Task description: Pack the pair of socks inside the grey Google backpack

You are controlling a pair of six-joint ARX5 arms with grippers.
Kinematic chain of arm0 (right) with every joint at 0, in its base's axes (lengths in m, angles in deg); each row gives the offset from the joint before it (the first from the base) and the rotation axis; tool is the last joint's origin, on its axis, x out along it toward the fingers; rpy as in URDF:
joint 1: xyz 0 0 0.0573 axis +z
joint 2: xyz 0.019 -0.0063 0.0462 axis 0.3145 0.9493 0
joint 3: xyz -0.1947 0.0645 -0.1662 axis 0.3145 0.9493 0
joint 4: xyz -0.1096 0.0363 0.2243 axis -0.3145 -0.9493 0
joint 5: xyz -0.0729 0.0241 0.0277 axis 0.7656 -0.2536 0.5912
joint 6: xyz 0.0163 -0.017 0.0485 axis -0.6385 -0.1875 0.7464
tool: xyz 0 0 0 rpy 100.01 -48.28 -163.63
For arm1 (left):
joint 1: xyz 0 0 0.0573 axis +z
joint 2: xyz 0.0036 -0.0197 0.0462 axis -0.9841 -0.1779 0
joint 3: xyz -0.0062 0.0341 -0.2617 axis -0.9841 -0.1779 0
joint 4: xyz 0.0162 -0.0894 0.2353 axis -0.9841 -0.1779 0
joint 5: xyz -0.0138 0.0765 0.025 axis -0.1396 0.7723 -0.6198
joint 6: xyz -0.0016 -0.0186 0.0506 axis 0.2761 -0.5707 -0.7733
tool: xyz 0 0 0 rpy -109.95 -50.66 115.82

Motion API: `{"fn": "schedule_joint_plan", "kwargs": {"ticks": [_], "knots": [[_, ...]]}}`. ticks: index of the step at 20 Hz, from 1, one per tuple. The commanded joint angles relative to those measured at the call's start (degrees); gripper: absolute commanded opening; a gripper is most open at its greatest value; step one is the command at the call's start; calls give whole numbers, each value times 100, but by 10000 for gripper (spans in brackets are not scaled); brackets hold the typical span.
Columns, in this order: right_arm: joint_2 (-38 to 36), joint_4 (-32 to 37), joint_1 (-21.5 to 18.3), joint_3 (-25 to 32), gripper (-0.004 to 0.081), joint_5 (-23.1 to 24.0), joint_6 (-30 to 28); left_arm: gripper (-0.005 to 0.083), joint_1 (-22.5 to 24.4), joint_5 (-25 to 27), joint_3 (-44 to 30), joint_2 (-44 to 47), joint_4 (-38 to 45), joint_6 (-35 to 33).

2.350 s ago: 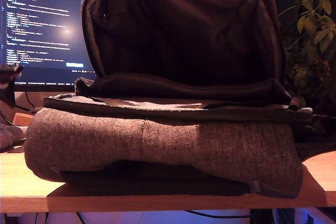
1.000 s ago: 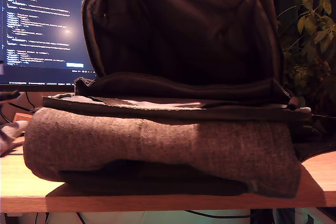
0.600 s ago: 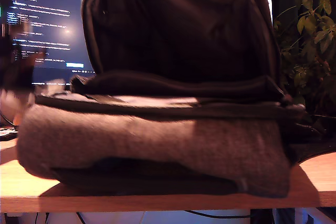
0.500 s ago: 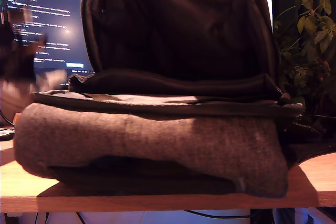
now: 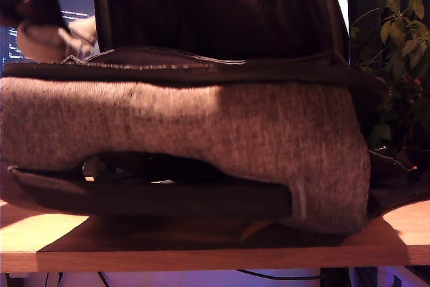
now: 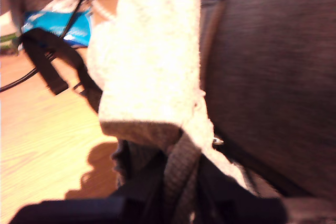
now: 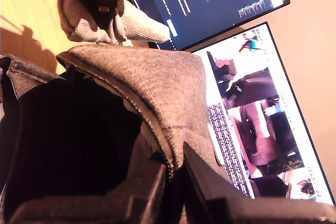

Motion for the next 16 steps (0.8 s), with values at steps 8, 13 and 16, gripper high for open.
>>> {"fn": "schedule_joint_plan", "kwargs": {"ticks": [8, 13, 16], "knots": [[-197, 208, -308, -190, -11, -4, -15, -21, -455, -2, -1180, 1366, 614, 343], [-197, 205, -479, -190, -11, -42, -13, -21, -1010, 153, -1902, 2402, 975, 542], [-197, 205, -520, -190, -11, -72, -9, -21, -1453, 184, -2321, 3136, 1185, 603]]}}
